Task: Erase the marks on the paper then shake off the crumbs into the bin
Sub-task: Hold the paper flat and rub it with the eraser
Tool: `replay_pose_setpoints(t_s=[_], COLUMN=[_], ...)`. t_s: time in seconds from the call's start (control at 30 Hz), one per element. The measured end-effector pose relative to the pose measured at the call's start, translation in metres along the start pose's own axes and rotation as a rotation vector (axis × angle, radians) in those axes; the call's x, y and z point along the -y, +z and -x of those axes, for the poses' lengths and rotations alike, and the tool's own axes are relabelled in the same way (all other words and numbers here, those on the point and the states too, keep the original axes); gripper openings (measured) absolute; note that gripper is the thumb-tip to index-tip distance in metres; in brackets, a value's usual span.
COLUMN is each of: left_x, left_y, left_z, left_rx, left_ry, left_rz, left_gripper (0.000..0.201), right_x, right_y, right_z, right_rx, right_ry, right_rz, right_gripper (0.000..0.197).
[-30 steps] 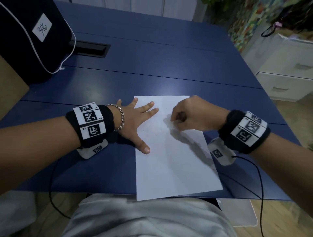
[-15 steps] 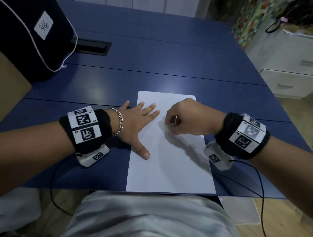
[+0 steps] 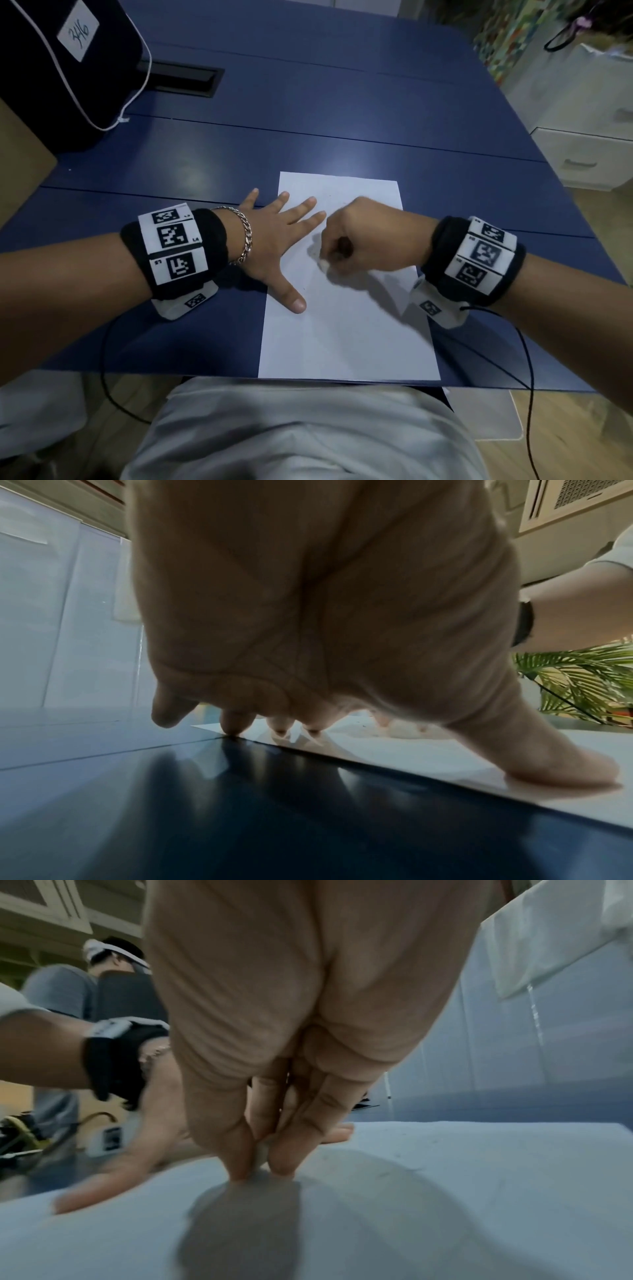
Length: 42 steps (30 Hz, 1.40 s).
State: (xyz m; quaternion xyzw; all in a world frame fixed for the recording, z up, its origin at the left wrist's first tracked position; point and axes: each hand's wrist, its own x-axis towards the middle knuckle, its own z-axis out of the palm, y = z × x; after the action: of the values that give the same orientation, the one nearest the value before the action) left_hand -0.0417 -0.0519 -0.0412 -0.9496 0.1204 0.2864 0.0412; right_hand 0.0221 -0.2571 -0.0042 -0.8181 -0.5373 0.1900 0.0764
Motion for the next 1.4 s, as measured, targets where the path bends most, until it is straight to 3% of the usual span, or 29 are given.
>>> replay_pose_setpoints(t_s=[0.1, 0.2, 0.27, 0.43, 0.57, 0.63, 0.77, 0.97, 1.4], left_x=[0.0, 0.0, 0.001, -0.001, -0.001, 0.0, -0.001, -0.007, -0.02], left_y=[0.001, 0.001, 0.001, 0.0, 0.0, 0.001, 0.001, -0.013, -0.007], left_z=[-0.001, -0.001, 0.0, 0.002, 0.002, 0.002, 0.003, 0.005, -0.006], left_rx=[-0.001, -0.001, -0.002, -0.016, -0.006, -0.017, -0.028, -0.019, -0.014], left_ry=[-0.006, -0.002, -0.001, -0.005, -0.007, -0.004, 0.002, 0.016, 0.002], left_rz=[-0.006, 0.007, 0.01, 0.003, 0.01, 0.016, 0.022, 0.012, 0.007], left_gripper=[0.16, 0.16, 0.16, 0.161, 0.16, 0.16, 0.16, 0.155, 0.158], right_x=[-0.005, 0.011, 0.012, -0.01, 0.019, 0.017, -0.027, -0.035, -0.016], right_y=[0.001, 0.009, 0.006, -0.006, 0.01, 0.003, -0.034, -0.01, -0.006], right_z=[-0.002, 0.009, 0.009, -0.004, 0.014, 0.019, 0.039, 0.065, 0.017], right_rx=[-0.068, 0.091, 0.117, -0.093, 0.093, 0.08, -0.2, -0.051, -0.079], right_ry=[0.031, -0.02, -0.029, 0.095, -0.004, -0.037, 0.189, 0.305, 0.089], right_rz=[-0.004, -0.005, 0.001, 0.006, 0.008, 0.047, 0.046, 0.016, 0.043], right_gripper=[0.01, 0.011, 0.012, 0.009, 0.008, 0.008, 0.007, 0.003, 0.019])
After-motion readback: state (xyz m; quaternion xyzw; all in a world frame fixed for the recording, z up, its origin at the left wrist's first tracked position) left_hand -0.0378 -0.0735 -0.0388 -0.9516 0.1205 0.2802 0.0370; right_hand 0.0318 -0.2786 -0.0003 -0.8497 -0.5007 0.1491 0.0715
